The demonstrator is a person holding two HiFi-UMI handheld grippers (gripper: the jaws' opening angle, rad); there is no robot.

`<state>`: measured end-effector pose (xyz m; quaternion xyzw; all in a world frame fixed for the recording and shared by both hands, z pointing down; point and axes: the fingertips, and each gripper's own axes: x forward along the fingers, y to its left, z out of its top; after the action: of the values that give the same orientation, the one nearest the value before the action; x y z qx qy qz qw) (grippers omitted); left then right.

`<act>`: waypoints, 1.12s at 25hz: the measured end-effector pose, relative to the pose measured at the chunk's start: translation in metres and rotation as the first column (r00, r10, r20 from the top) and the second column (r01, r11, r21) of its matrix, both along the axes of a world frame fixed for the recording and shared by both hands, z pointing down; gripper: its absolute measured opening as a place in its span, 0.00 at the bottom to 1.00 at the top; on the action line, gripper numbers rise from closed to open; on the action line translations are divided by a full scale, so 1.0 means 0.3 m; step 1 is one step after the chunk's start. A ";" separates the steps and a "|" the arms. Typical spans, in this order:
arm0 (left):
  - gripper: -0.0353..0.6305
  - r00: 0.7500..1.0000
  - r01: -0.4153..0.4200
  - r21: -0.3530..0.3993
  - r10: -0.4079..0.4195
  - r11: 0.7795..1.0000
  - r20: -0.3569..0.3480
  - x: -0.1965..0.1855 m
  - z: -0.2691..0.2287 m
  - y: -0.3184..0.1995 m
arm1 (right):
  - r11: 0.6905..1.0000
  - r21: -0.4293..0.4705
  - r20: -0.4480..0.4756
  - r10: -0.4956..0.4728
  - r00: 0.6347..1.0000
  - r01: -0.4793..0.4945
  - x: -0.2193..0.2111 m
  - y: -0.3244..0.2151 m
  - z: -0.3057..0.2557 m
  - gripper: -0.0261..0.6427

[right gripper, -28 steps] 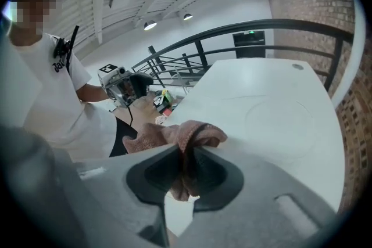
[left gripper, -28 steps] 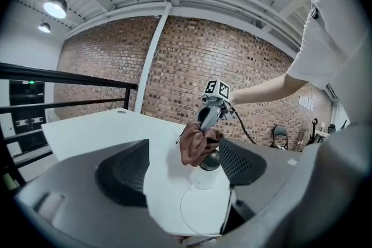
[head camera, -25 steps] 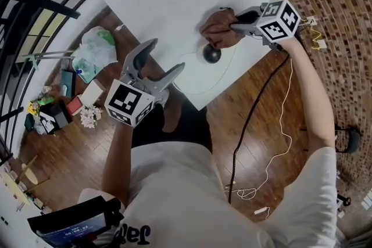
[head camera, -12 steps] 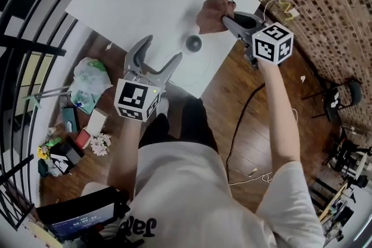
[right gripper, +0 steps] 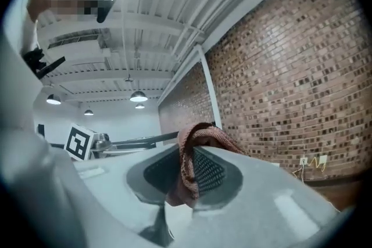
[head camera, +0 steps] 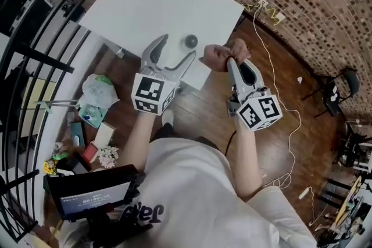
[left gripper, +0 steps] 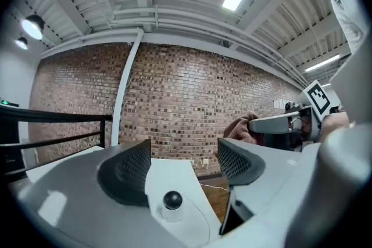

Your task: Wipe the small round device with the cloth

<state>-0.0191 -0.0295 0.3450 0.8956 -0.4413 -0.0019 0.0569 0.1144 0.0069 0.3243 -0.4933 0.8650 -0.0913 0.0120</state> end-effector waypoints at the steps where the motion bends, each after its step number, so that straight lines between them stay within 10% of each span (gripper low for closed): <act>1: 0.63 1.000 0.001 0.014 -0.001 1.000 0.003 0.016 -0.020 0.029 | 1.000 0.022 -0.011 0.009 1.000 -0.008 0.004 0.043 -0.008 0.11; 15: 0.61 0.992 -0.004 0.063 -0.004 0.998 0.125 0.442 -0.155 0.720 | 0.994 0.076 0.031 0.076 0.997 -0.078 0.291 0.773 -0.052 0.11; 28: 0.59 0.998 -0.019 0.184 0.009 0.983 0.055 0.239 -0.360 1.016 | 0.968 0.181 -0.001 0.177 0.984 -0.174 0.157 0.979 -0.233 0.11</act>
<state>0.0525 0.2753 0.2369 0.8997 -0.4344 -0.0180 -0.0382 0.1615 0.3006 0.2544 -0.5656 0.8227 -0.0072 0.0570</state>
